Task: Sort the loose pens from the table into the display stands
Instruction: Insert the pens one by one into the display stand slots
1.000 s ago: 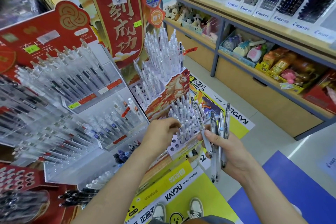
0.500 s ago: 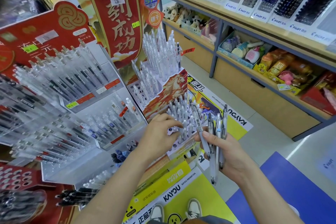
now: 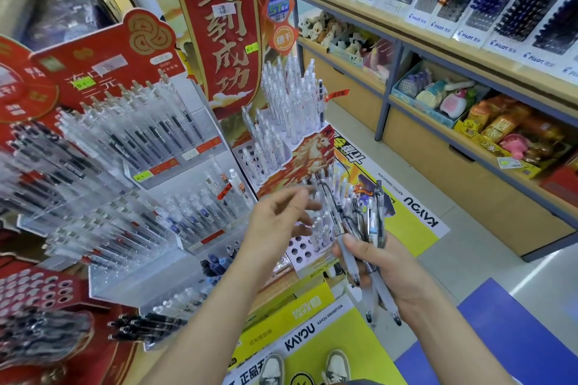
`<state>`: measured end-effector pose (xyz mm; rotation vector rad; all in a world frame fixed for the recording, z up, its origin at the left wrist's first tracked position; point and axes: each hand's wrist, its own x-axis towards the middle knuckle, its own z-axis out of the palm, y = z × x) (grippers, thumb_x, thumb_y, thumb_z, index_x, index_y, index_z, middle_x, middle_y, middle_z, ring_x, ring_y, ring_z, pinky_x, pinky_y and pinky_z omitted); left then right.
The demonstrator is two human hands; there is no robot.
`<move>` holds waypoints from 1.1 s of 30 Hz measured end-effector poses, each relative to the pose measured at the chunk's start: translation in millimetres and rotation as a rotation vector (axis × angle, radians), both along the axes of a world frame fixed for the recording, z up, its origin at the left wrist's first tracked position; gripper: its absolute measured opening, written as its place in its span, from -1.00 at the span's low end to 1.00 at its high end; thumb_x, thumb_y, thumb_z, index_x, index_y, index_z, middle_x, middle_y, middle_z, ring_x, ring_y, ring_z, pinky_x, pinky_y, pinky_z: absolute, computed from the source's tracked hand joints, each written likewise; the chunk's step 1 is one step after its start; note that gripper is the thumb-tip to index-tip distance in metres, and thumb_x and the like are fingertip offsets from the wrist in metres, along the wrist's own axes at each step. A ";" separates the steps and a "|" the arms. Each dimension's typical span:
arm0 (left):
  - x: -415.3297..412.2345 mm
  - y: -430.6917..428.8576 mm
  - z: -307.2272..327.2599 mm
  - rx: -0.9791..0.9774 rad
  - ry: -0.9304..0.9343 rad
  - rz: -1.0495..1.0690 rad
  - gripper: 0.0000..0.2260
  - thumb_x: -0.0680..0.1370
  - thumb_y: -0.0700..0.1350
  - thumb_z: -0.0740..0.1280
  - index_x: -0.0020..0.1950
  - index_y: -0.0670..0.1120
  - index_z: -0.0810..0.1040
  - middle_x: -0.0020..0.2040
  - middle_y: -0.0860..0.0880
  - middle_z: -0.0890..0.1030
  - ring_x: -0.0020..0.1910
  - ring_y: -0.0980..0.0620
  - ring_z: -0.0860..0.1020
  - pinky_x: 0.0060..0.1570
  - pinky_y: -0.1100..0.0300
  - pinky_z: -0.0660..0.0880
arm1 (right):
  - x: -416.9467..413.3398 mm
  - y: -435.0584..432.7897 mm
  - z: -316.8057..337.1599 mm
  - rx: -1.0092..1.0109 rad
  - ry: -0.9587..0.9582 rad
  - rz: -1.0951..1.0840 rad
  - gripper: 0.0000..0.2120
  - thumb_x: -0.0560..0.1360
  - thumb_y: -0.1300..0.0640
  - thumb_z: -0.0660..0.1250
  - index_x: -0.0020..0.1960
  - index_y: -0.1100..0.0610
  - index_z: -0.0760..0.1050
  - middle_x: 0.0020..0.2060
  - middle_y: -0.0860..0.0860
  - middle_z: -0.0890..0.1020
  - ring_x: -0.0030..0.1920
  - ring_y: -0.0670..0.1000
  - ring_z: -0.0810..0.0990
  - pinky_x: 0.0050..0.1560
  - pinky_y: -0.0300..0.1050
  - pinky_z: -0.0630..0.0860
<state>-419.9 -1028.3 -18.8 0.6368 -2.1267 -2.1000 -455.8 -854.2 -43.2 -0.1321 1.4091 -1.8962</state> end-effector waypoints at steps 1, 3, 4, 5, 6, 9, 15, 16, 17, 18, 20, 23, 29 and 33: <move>1.5 1.3 8.9 0.127 0.005 0.006 -0.78 0.49 0.02 0.34 0.09 -0.01 0.60 -0.12 -0.02 0.68 -0.20 0.03 0.58 -0.15 0.09 0.56 | 0.3 -1.6 1.0 0.014 0.021 0.030 -0.83 0.36 0.05 0.47 -0.20 0.17 0.64 -0.32 0.08 0.64 -0.42 0.00 0.40 -0.48 -0.23 0.34; 3.2 2.5 19.8 0.118 0.010 -0.009 -0.75 0.46 -0.01 0.39 0.10 -0.03 0.59 -0.11 -0.08 0.68 -0.18 -0.02 0.61 -0.15 0.06 0.55 | 1.0 -6.2 2.5 0.031 0.042 0.078 -0.80 0.36 0.06 0.45 -0.15 0.20 0.61 -0.31 0.09 0.64 -0.42 0.01 0.37 -0.48 -0.24 0.33; 4.4 2.7 23.2 0.073 0.006 0.004 -0.78 0.46 -0.06 0.41 0.09 -0.05 0.59 -0.09 -0.09 0.69 -0.14 -0.03 0.63 -0.13 0.06 0.56 | 1.4 -8.7 3.8 0.035 0.048 0.089 -0.80 0.35 0.05 0.46 -0.15 0.18 0.62 -0.30 0.10 0.65 -0.41 0.02 0.37 -0.46 -0.23 0.33; 6.1 1.2 24.7 0.050 0.003 0.030 -0.81 0.48 -0.11 0.42 0.08 -0.06 0.60 -0.10 -0.09 0.70 -0.10 -0.02 0.65 -0.13 0.08 0.58 | 1.8 -11.5 4.2 0.043 0.054 0.092 -0.81 0.34 0.04 0.48 -0.15 0.15 0.63 -0.28 0.11 0.66 -0.40 0.04 0.38 -0.44 -0.20 0.34; 8.5 -1.8 25.6 0.057 0.006 0.057 -0.83 0.49 -0.15 0.41 0.07 -0.08 0.60 -0.11 -0.09 0.71 -0.08 -0.02 0.66 -0.12 0.09 0.58 | 2.4 -14.5 6.1 0.053 0.055 0.093 -0.78 0.32 0.00 0.51 -0.14 0.13 0.64 -0.27 0.13 0.65 -0.38 0.06 0.40 -0.41 -0.16 0.36; 19.9 -14.7 29.0 0.137 0.050 0.104 -0.86 0.50 -0.21 0.37 0.05 -0.11 0.61 -0.12 -0.15 0.70 -0.09 -0.02 0.66 -0.15 0.14 0.60 | 2.7 -24.1 9.0 0.025 -0.018 0.059 -0.64 0.35 -0.04 0.57 -0.02 0.20 0.61 -0.28 0.15 0.61 -0.39 0.09 0.43 -0.37 -0.09 0.44; 46.5 -39.3 47.0 0.311 0.147 0.127 -0.78 0.61 -0.29 0.21 0.23 -0.19 0.50 -0.14 -0.16 0.67 -0.15 -0.07 0.66 -0.17 0.16 0.59 | 12.6 -49.0 21.1 -0.021 -0.016 0.051 -0.68 0.40 0.02 0.38 -0.05 0.27 0.46 -0.54 0.08 0.40 -0.60 -0.01 0.27 -0.57 -0.23 0.27; 51.4 -41.8 49.9 0.328 0.149 0.120 -0.79 0.62 -0.30 0.18 0.23 -0.20 0.49 -0.17 -0.15 0.65 -0.18 -0.08 0.66 -0.16 0.13 0.60 | 16.0 -55.0 23.7 -0.034 -0.030 0.053 -0.71 0.41 0.03 0.38 -0.08 0.26 0.47 -0.54 0.08 0.37 -0.60 -0.01 0.25 -0.58 -0.23 0.26; 56.3 -44.4 51.5 0.339 0.150 0.117 -0.79 0.63 -0.32 0.14 0.21 -0.20 0.48 -0.22 -0.12 0.63 -0.21 -0.09 0.64 -0.14 0.08 0.60 | 19.2 -61.5 24.9 -0.046 -0.056 0.058 -0.76 0.43 0.06 0.37 -0.11 0.25 0.51 -0.54 0.08 0.36 -0.60 -0.01 0.24 -0.58 -0.22 0.24; 61.6 -47.3 52.5 0.350 0.150 0.122 -0.78 0.63 -0.33 0.11 0.19 -0.19 0.47 -0.26 -0.10 0.60 -0.25 -0.08 0.62 -0.11 0.01 0.56 | 23.2 -68.5 26.9 -0.061 -0.088 0.065 -0.83 0.44 0.10 0.36 -0.15 0.22 0.55 -0.53 0.08 0.36 -0.59 -0.01 0.24 -0.59 -0.22 0.24; 73.5 -54.1 52.8 0.366 0.144 0.138 -0.77 0.64 -0.35 0.06 0.14 -0.18 0.47 -0.31 -0.08 0.54 -0.31 -0.08 0.57 -0.13 -0.03 0.50 | 31.9 -81.9 30.1 -0.093 -0.127 0.092 -0.89 0.42 0.17 0.33 -0.19 0.20 0.57 -0.51 0.09 0.36 -0.57 -0.01 0.25 -0.58 -0.22 0.24; 94.3 -67.2 53.1 0.336 0.102 0.136 -0.79 0.64 -0.34 0.07 0.12 -0.16 0.46 -0.30 -0.09 0.52 -0.32 -0.07 0.54 -0.19 0.02 0.51 | 48.7 -100.6 33.0 -0.105 -0.056 0.143 -0.81 0.41 0.20 0.33 -0.05 0.30 0.46 -0.44 0.12 0.42 -0.54 0.02 0.29 -0.55 -0.17 0.29; 137.2 -105.7 58.7 0.216 0.019 0.214 -0.92 0.64 -0.18 0.20 -0.02 -0.10 0.46 -0.38 -0.02 0.36 -0.53 0.10 0.22 -0.55 0.28 0.17 | 97.0 -138.8 45.3 -0.107 0.075 0.247 -0.86 0.41 0.14 0.38 -0.21 0.22 0.55 -0.41 0.13 0.49 -0.56 0.02 0.35 -0.51 -0.20 0.35; 166.2 -130.4 61.9 -0.012 0.077 0.120 -0.86 0.59 -0.11 0.31 -0.17 -0.09 0.48 -0.52 0.13 0.36 -0.59 0.15 0.23 -0.55 0.30 0.19 | 129.3 -169.8 46.9 -0.039 0.087 0.240 -0.76 0.38 0.14 0.53 -0.14 0.23 0.51 -0.44 0.11 0.47 -0.56 0.01 0.32 -0.52 -0.19 0.32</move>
